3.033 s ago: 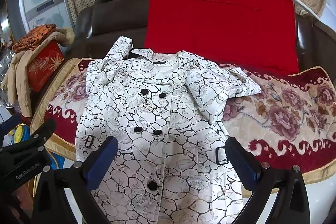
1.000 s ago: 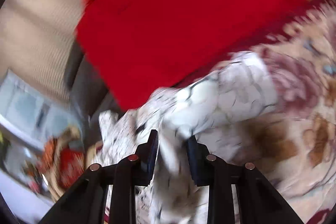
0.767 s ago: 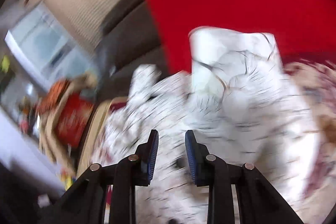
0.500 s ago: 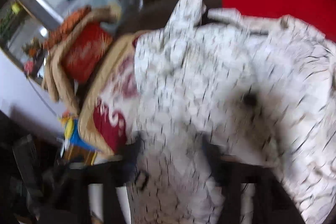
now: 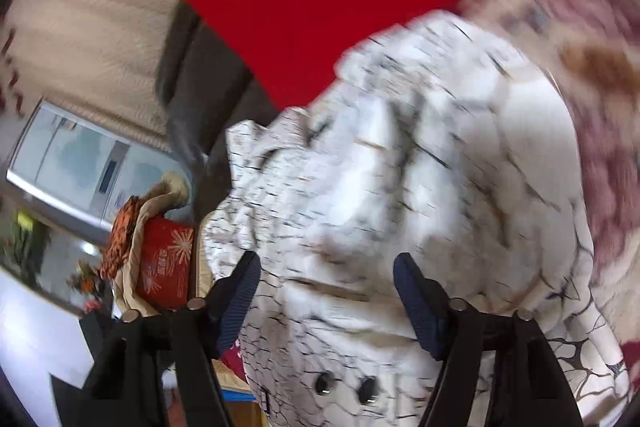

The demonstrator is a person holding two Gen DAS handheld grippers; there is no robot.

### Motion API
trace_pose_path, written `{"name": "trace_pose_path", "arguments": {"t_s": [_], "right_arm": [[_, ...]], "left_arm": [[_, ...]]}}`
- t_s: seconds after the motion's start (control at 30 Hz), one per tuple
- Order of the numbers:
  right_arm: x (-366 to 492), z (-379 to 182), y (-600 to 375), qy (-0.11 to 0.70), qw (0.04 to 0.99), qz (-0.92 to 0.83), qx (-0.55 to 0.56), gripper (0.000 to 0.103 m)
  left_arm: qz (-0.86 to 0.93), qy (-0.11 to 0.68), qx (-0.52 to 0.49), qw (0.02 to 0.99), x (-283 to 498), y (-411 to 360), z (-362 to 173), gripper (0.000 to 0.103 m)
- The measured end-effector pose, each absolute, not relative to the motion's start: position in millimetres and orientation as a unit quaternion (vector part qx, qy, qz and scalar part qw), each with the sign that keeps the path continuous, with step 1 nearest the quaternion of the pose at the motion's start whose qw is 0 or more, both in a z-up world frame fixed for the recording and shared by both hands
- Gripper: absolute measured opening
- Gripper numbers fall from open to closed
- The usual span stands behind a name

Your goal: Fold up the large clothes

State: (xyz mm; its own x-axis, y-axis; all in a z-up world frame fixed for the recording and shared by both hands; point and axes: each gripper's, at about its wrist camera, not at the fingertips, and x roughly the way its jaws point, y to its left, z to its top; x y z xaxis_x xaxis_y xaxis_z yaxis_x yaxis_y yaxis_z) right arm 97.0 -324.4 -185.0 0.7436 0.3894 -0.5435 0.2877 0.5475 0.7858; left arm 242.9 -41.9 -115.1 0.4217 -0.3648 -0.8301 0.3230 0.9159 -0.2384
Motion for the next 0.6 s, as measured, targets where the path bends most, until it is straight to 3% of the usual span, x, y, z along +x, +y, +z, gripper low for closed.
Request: {"name": "trace_pose_path", "arguments": {"t_s": [0.37,0.43,0.5,0.6], "right_arm": [[88.5,-212.6,-333.7,0.36,0.803,0.074,0.47,0.054],[86.4,-211.6,-332.3,0.357,0.808,0.082,0.462,0.054],[85.6,-212.1,-331.3,0.356,0.811,0.087,0.455,0.054],[84.9,-211.7,-329.2,0.356,0.815,0.091,0.449,0.054]], "left_arm": [[-0.273,0.564,-0.057,0.778,330.5,-149.4,-157.5,0.103],[-0.282,0.574,-0.052,0.767,332.9,-162.5,-164.7,0.09],[-0.294,0.586,-0.051,0.753,333.7,-173.7,-170.3,0.04],[-0.298,0.596,-0.04,0.745,329.9,-184.1,-175.3,0.011]]}}
